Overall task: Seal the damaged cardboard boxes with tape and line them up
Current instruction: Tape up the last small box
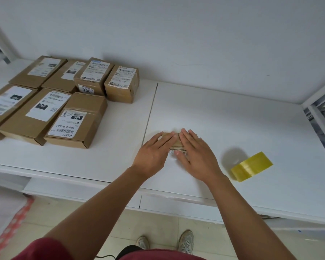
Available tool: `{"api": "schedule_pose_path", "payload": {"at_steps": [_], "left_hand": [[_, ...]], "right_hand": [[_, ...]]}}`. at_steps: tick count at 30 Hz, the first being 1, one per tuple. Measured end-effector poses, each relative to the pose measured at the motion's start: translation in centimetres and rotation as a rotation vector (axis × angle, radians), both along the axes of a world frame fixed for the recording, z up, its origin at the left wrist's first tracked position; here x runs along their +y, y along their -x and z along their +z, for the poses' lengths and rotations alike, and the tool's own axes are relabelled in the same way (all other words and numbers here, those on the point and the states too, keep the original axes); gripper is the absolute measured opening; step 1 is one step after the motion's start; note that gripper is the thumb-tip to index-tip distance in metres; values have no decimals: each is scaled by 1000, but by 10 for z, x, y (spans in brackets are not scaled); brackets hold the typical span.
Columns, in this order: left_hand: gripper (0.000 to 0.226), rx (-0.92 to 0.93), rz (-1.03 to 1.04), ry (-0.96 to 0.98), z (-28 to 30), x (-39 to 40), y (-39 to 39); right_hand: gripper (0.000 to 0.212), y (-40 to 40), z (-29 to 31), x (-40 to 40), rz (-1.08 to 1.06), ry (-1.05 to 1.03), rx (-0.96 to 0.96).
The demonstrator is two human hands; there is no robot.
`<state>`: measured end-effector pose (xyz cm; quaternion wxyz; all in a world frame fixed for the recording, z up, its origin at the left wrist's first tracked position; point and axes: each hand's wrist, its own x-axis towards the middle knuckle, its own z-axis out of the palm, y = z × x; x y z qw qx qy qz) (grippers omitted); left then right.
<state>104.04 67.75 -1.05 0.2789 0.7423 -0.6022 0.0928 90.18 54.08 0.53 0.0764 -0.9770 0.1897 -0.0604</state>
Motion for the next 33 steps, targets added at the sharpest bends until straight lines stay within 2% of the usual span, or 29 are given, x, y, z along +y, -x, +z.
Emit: {"api": "schedule_pose_path", "payload": {"at_steps": [5,8,13,18,24,29,33], "left_hand": [[48,0,16,-5,3,0,2],[47,0,23,3,4,1,3],[47,6,48,-32,4,0,2],[62,-42,10,-48,1,-1,-1],[51,31,45,-29,2,-1,4],[54,74,11,-54,3,0,3],[47,107,18,-42,3,-1,3]], "right_hand": [[54,5,1,-2,73,22,-116],[50,4,0,0,48,25,-185],[35,4,-7,10,-43,155,-379],[39,2,-8,14,-69,129,-359],[30,2,-7,11,-86,96,-394],[37,1,-5,16,-52,119,-376],[26,1,-6,13,-104,42,-403]]}}
